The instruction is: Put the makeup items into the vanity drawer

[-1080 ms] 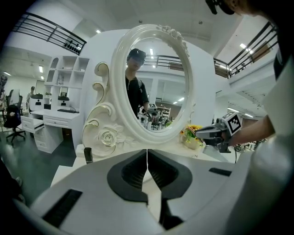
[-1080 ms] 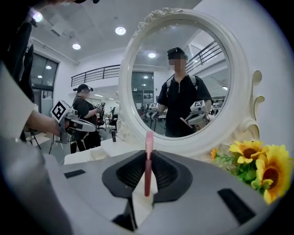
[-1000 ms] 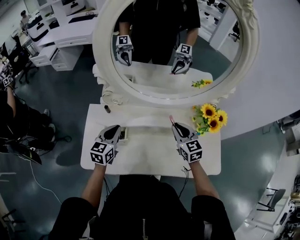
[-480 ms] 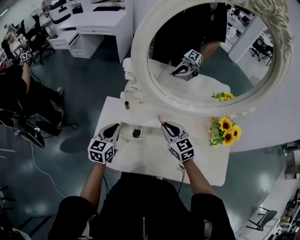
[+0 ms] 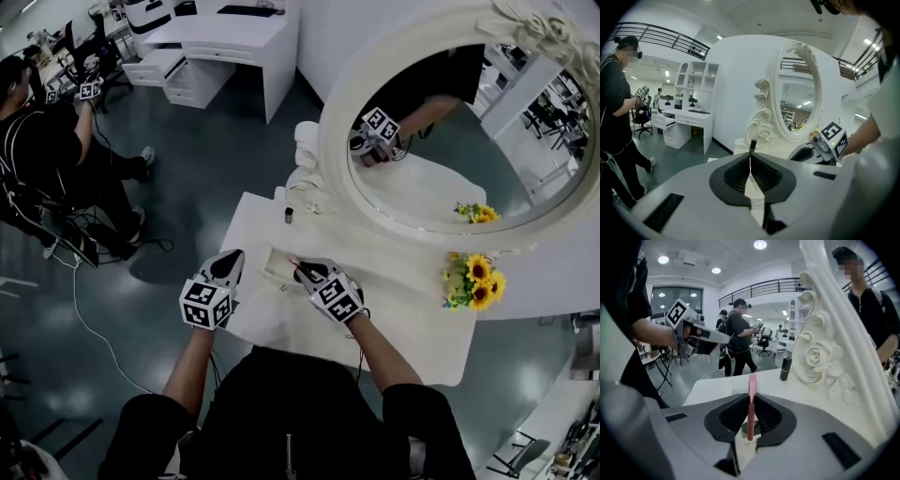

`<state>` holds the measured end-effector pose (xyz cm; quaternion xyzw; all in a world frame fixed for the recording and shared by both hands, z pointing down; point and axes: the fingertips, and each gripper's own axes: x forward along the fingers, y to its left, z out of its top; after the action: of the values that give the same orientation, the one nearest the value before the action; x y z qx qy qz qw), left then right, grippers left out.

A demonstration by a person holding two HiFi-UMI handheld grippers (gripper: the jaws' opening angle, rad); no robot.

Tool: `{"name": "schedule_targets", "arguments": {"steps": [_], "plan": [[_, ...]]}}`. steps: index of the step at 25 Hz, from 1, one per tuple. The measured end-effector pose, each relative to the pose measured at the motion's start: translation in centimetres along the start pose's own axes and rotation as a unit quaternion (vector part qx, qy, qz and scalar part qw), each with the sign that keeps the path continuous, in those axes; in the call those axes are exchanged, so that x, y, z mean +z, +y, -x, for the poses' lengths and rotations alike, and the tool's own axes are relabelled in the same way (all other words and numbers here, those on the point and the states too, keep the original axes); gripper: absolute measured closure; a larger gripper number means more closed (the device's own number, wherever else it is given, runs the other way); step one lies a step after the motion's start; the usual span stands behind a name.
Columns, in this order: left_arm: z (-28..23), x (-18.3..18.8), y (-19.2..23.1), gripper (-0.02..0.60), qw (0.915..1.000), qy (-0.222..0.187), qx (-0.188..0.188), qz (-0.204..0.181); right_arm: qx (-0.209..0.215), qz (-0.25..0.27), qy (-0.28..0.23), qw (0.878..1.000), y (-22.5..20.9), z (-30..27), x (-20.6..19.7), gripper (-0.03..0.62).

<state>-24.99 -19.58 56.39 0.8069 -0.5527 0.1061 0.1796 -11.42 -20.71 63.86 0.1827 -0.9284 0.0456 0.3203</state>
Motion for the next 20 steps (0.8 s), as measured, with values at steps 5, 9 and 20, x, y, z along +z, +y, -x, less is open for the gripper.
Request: {"name": "schedule_targets", "arguments": {"steps": [5, 9, 20], "plan": [[0.1, -0.4, 1.1, 0.560, 0.9999, 0.006, -0.011, 0.001, 0.013, 0.004, 0.075, 0.997, 1.4, -4.1, -2.2, 0.542], [-0.1, -0.4, 1.5, 0.560, 0.9998, 0.011, -0.020, -0.001, 0.014, -0.048, 0.092, 0.994, 1.4, -5.6, -3.3, 0.540], [-0.8, -0.7, 1.1, 0.560, 0.9991, 0.013, -0.040, -0.001, -0.009, -0.096, 0.081, 0.992, 1.0, -5.2, -4.0, 0.508]]}}
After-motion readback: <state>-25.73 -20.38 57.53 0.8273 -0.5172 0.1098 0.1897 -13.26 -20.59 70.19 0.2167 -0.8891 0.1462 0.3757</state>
